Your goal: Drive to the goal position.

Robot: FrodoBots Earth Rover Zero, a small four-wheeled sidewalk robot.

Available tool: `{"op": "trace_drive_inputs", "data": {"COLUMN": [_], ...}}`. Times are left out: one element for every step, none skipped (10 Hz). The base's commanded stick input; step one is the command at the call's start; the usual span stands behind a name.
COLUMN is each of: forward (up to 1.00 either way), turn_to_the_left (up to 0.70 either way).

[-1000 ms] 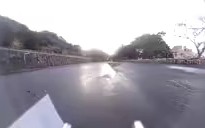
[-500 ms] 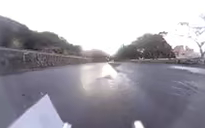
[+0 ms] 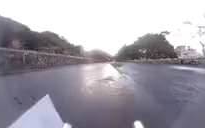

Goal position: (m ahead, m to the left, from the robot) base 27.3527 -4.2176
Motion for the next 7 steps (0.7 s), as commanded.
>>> {"op": "trace_drive_inputs", "data": {"forward": [0.50, 0.50, 0.50, 0.50, 0.50, 0.50, 0.50], "turn_to_the_left": [0.00, 0.00, 0.00, 0.00, 0.00, 0.00, 0.00]}}
